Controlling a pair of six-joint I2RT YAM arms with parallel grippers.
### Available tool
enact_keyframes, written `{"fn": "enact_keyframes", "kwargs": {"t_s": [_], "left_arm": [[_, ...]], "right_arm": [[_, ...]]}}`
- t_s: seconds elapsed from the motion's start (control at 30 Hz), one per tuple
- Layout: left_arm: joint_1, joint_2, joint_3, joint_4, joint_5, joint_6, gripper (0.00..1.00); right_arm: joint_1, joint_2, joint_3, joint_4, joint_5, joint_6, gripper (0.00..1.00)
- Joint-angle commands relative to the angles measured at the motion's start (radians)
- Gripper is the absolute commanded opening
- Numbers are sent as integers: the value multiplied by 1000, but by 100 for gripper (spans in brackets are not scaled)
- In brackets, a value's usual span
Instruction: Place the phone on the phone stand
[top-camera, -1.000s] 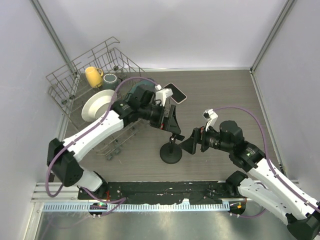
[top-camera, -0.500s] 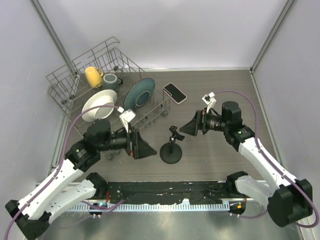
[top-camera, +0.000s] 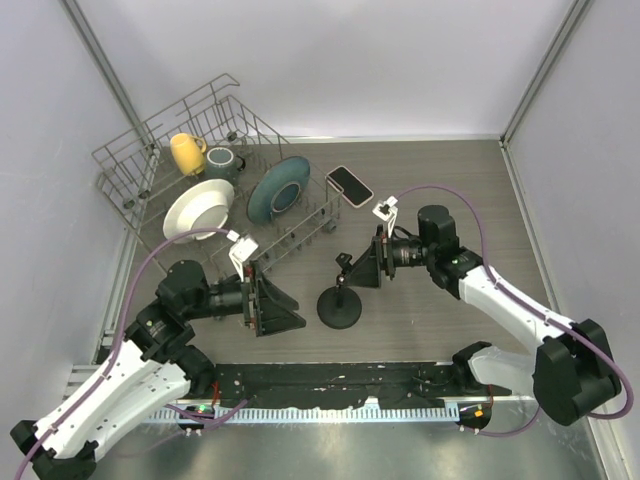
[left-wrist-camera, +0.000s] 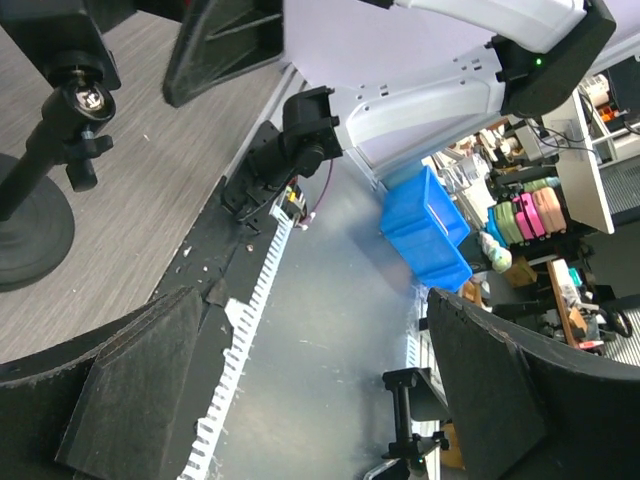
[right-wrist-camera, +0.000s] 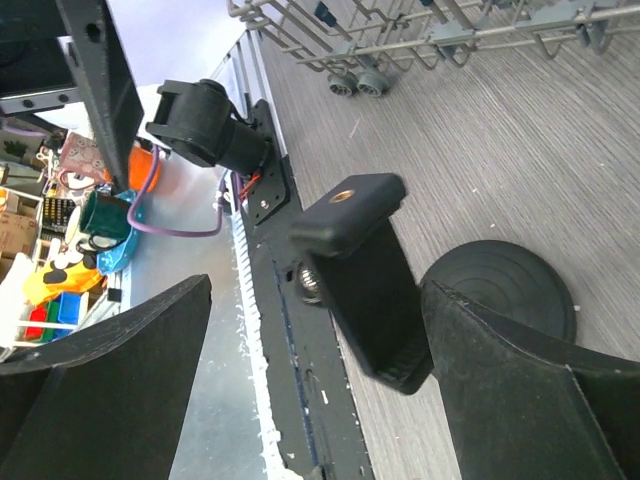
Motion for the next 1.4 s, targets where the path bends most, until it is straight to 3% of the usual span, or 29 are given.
{"fn": "enact_keyframes", "kwargs": {"t_s": [0.0,0.17,0.47,0.53,0.83,0.87,1.0,1.1,1.2,1.27,1.37], "left_arm": [[0,-23,-15,80,54,-37,100],[0,-78,-48,60,42,-57,100],[0,-121,-61,49,38,-69,100],[0,-122,-58,49,35,-71,100],[0,-96,-76,60,21,-75,100],[0,-93,-79,65,19,-78,100],[0,-76,-76,71,16,-90,100],[0,-70,-84,72,15,-100,100],[0,-69,-93,69,-4,-113,100],[1,-61,-97,69,-19,-120,100],[0,-35,-99,69,-25,-124,100]], "right_arm": [[11,58,24,46,1,-73,91],[12,93,31,32,9,-130,90],[15,125,-35,349,-137,49,84],[15,136,-42,415,-146,83,79],[57,167,-66,422,-108,145,47],[69,159,-72,417,-94,155,44],[86,136,-94,376,-8,247,13],[92,113,-123,340,110,319,4],[95,96,-158,282,269,467,1],[100,87,-208,296,373,661,1],[144,55,-239,293,452,821,1]]}}
